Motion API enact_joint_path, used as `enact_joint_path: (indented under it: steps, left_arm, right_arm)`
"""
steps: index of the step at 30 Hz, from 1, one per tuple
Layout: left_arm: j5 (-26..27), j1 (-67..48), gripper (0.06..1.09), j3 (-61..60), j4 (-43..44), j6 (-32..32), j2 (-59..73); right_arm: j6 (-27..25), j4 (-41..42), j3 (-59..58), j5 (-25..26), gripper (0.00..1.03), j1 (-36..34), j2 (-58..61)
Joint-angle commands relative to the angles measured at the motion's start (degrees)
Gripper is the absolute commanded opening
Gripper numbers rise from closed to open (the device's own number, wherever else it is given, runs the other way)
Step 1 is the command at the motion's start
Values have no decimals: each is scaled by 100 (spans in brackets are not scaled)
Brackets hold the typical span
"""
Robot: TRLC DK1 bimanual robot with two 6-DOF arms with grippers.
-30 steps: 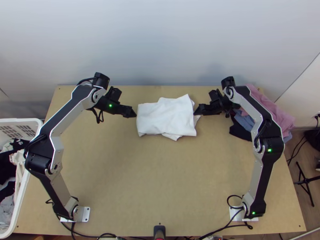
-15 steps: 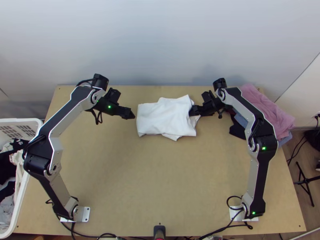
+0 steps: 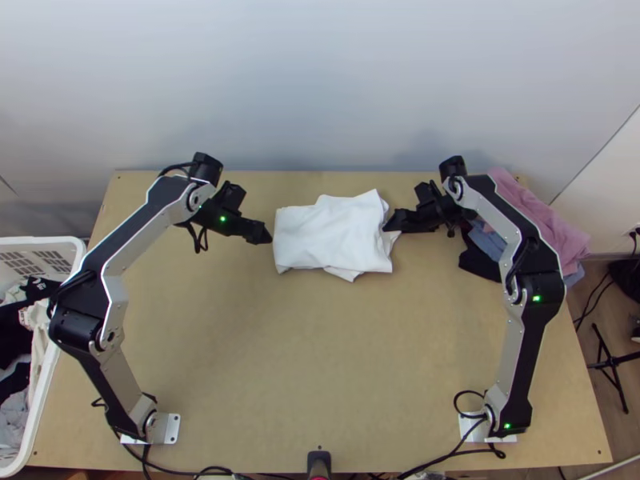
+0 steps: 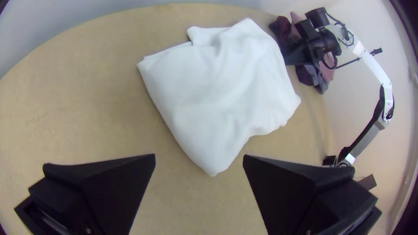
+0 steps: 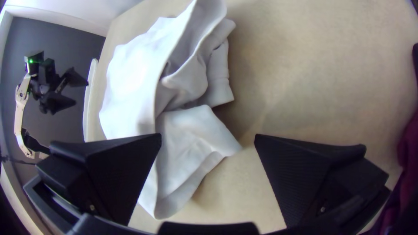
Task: Fold the t-shirt
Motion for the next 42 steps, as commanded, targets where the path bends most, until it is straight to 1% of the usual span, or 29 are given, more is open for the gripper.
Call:
enact_joint_path:
  steps: [1,3,10,19,29,33,37,39,42]
  left_arm:
    - [-103,-184,104,-42,45,9,52]
    - [-120,-220,104,-42,62,9,79]
    - [-173,-237,104,-86,62,9,52]
    - [-261,-202,104,-138,62,9,43]
    - [-314,-88,104,-138,62,27,26]
    - [-322,-53,104,-182,62,18,8]
    - [-331,-44,104,-340,80,27,-18]
    - [-375,-35,104,-411,89,53,-53]
    - [-445,-9,104,-455,89,97,-106]
  right_arm:
    - [-51,-120,-138,-415,99,-127,-114]
    - [-59,-155,-138,-573,99,-83,-114]
    - [-86,-147,2,-714,99,-66,18]
    - [-51,-85,327,-687,99,101,352]
    - [178,-76,820,-670,99,567,765]
    - [380,-85,969,-678,99,725,949]
    - [424,-85,1048,-678,99,1015,1064]
    - [442,-85,1136,-678,97,1147,1143]
    - [538,-76,1277,-678,85,1253,1292]
